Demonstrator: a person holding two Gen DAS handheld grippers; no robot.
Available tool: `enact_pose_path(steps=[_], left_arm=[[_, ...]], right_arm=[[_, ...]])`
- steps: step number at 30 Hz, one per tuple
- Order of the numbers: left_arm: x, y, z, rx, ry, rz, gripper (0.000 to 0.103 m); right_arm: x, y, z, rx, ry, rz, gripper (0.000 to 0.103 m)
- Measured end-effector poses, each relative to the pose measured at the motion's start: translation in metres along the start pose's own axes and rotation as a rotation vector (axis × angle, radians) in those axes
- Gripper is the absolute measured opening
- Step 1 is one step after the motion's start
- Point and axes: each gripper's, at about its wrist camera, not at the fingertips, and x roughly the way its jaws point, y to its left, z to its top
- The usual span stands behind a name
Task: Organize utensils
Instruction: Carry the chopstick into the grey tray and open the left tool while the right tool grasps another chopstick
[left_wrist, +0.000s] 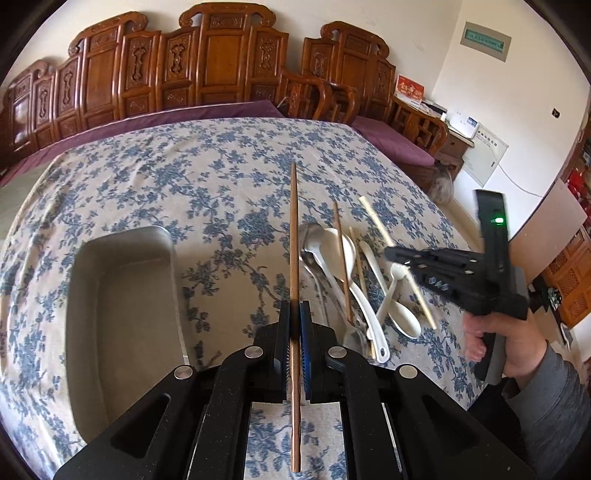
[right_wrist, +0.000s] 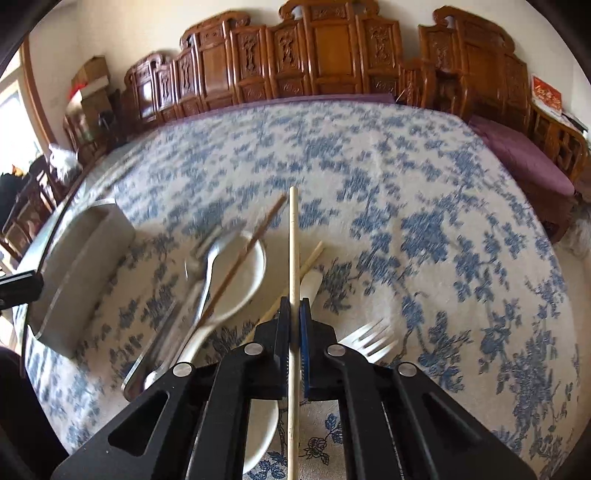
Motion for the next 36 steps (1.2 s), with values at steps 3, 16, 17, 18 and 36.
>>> enact_pose_path(steps=[3, 16, 17, 18, 36], left_arm=[[-0.007, 0.011, 0.002, -0.012, -0.013, 0.008, 0.004], [-0.016, 0.074, 0.007, -0.031, -0.010, 0.086, 0.004], [-0.014, 0.077, 0.005, -0.029, -0.006, 0.094, 0.004], [-0.012, 0.084, 0.004, -0.032, 0.004, 0.100, 0.004], [0.013, 0.137, -0.023, -0.065, 0.098, 0.209, 0.004]], right_arm=[[-0.015, -0.001, 0.005, 0.017, -0.061, -0.007, 0.006], [-0.029, 0.048, 0.001, -0.046, -0.115, 0.022, 0.006], [-0.030, 0.051, 0.000, -0.049, -0.117, 0.026, 0.006], [-0.030, 0.055, -0.002, -0.053, -0.118, 0.025, 0.006], [-0.047, 0.108, 0.006, -0.115, -0.118, -0.026, 0.006]])
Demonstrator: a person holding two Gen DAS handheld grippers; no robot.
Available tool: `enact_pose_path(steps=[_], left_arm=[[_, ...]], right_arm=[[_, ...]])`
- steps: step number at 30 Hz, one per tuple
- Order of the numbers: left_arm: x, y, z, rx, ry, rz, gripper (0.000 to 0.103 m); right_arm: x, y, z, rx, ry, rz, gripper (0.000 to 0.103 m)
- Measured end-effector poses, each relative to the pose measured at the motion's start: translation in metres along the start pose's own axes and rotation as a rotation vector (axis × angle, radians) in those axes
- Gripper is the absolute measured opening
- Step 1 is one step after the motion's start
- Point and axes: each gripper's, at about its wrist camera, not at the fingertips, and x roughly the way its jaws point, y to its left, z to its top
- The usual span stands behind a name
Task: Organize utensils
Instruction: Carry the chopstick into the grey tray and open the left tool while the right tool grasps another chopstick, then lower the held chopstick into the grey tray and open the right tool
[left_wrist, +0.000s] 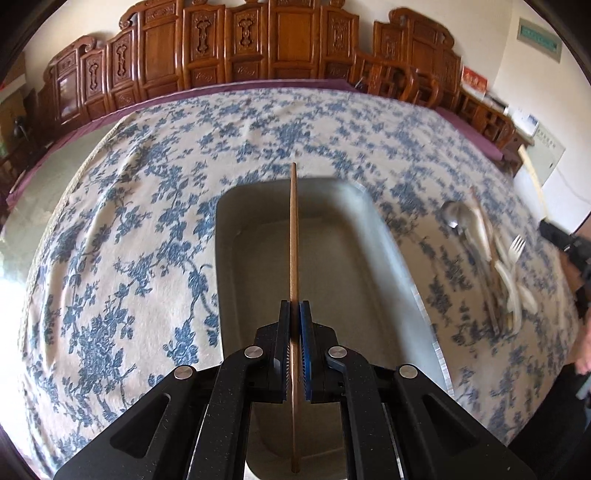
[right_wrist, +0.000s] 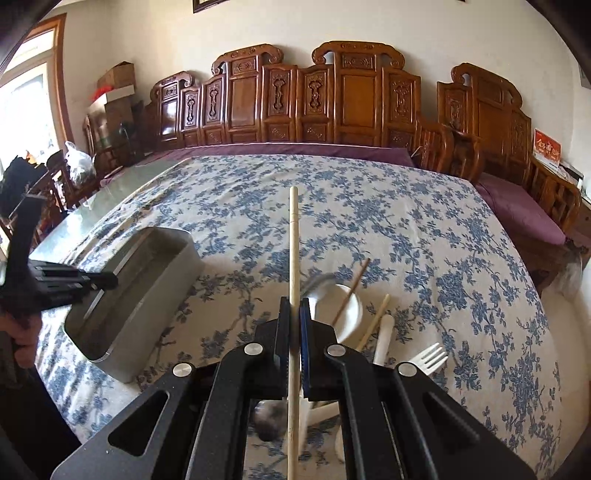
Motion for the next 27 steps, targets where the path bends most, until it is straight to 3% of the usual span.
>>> enact_pose_path(steps=[8, 15, 27], left_arm=[[0.007, 0.003, -0.001, -0.004, 0.037, -0.020, 0.008], [-0.020, 0.007, 0.004, -0.006, -0.050, -0.038, 0.021], [-0.053, 0.042, 0.007, -0.059, -0.135, -0.050, 0.021]], right_arm=[[-0.001, 0.040, 0.018, -0.042, 0.015, 0.020, 0.006], [0.010, 0.082, 0.030, -0.067, 0.038, 0.072, 0.006], [0.060, 0.146, 0.038, -0.035, 0.114, 0.187, 0.006]])
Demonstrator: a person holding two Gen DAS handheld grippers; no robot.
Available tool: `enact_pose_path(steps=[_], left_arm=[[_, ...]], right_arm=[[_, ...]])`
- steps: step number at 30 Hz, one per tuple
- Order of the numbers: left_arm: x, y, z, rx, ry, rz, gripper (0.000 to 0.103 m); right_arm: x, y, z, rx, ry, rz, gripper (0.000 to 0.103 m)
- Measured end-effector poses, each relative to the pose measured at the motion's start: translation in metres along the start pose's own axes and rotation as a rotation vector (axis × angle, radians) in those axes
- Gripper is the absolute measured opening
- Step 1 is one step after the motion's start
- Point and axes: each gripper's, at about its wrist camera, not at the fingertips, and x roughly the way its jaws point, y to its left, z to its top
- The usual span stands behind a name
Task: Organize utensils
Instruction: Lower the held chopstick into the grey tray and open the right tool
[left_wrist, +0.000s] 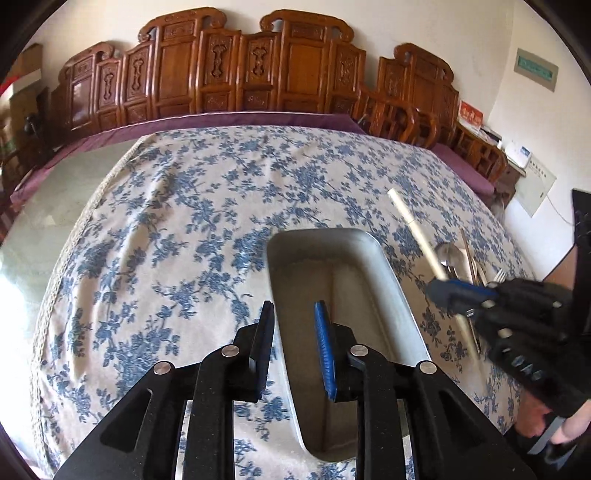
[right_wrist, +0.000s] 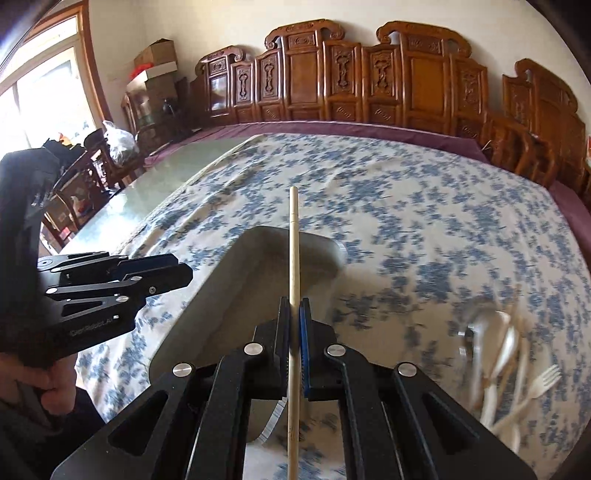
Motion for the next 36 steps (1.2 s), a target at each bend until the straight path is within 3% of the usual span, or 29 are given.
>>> enact_pose_path(steps=[10, 20, 23, 28, 34, 36], left_arm=[[-0.010, 0.017, 0.005, -0.031, -0.040, 0.021, 0.021], [-0.014, 0.019, 0.005, -0.043, -0.049, 0.018, 0.021], [-0.014, 0.017, 0.005, -0.033, -0.050, 0.020, 0.021], [-0.017, 0.014, 0.005, -0.032, -0.056, 0.014, 0.021], [-0.014, -0.001, 0.002, -0.007, -0.045, -0.012, 0.021], [-0.013, -0.010, 0.001, 0.010, -0.045, -0.015, 0.036]], right_arm=[[0.053, 0.025, 0.005, -0.045, 0.079, -0.003, 0.006], [0.060, 0.009, -0.004, -0.011, 0.110, -0.002, 0.010], [0.057, 0.008, -0.006, -0.011, 0.114, 0.029, 0.017], [0.043, 0.007, -0.009, -0.021, 0.097, 0.043, 0.017], [-0.007, -0.008, -0.019, -0.033, 0.025, 0.015, 0.017], [-0.026, -0.020, -0.026, -0.026, 0.008, -0.008, 0.017]])
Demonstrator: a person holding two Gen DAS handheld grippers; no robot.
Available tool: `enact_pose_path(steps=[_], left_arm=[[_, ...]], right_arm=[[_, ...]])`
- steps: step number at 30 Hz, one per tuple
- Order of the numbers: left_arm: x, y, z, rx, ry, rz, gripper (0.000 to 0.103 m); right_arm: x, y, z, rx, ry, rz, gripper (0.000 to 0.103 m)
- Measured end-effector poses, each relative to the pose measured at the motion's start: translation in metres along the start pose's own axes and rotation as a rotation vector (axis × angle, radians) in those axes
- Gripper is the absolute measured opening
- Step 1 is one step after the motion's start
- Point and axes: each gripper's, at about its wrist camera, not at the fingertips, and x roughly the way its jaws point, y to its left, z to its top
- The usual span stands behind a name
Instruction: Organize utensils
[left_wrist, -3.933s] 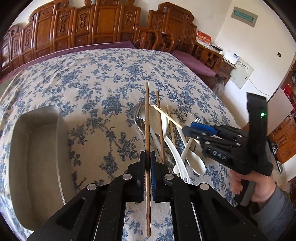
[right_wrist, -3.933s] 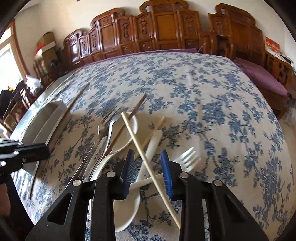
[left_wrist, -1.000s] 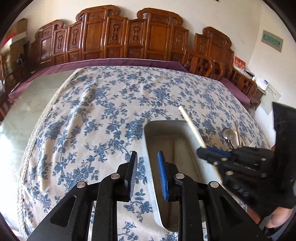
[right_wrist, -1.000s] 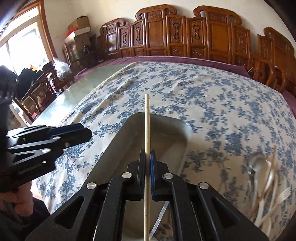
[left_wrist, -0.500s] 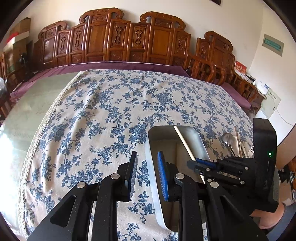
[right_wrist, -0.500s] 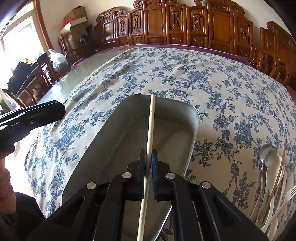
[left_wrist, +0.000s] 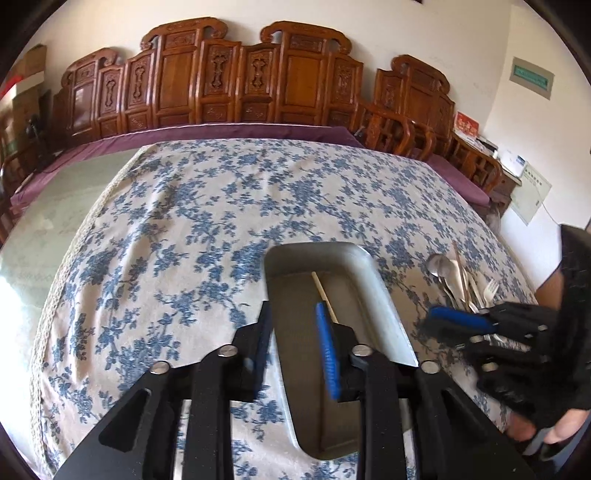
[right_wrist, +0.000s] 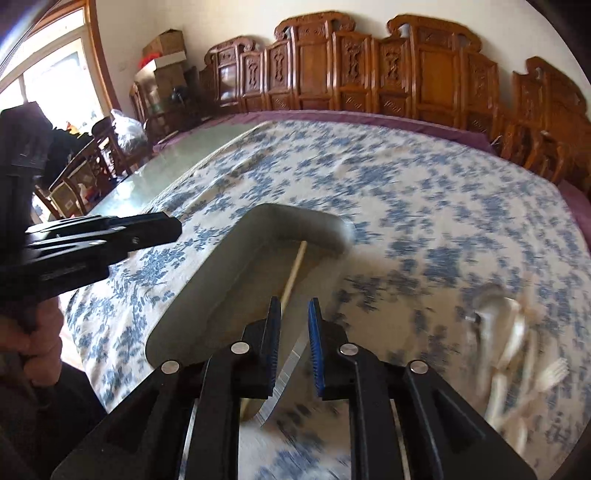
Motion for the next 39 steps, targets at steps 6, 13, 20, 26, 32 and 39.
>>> enact_pose_path(steps=[6, 13, 20, 26, 32, 39], left_arm=[[0.001, -0.032, -0.004, 0.047, -0.006, -0.040, 0.043], [0.005, -0.070, -0.014, 0.099, 0.008, -0.084, 0.047], [0.005, -0.109, -0.030, 0.150, 0.030, -0.116, 0.047], [0.006, -0.132, -0.042, 0.171, 0.040, -0.120, 0.047], [0.010, -0.139, -0.048, 0.167, 0.038, -0.118, 0.047], [0.016, -0.139, -0.052, 0.171, 0.048, -0.128, 0.047]], right_arm=[[-0.044, -0.049, -0.027, 0.038, -0.014, -0.113, 0.017], [-0.070, -0.103, -0.061, 0.114, 0.012, -0.220, 0.022], [-0.087, -0.122, -0.084, 0.147, 0.018, -0.235, 0.023], [-0.078, -0.124, -0.086, 0.162, 0.015, -0.171, 0.025], [-0.047, -0.111, -0.083, 0.147, 0.043, -0.106, 0.025], [-0.011, -0.103, -0.088, 0.127, 0.091, -0.136, 0.033]])
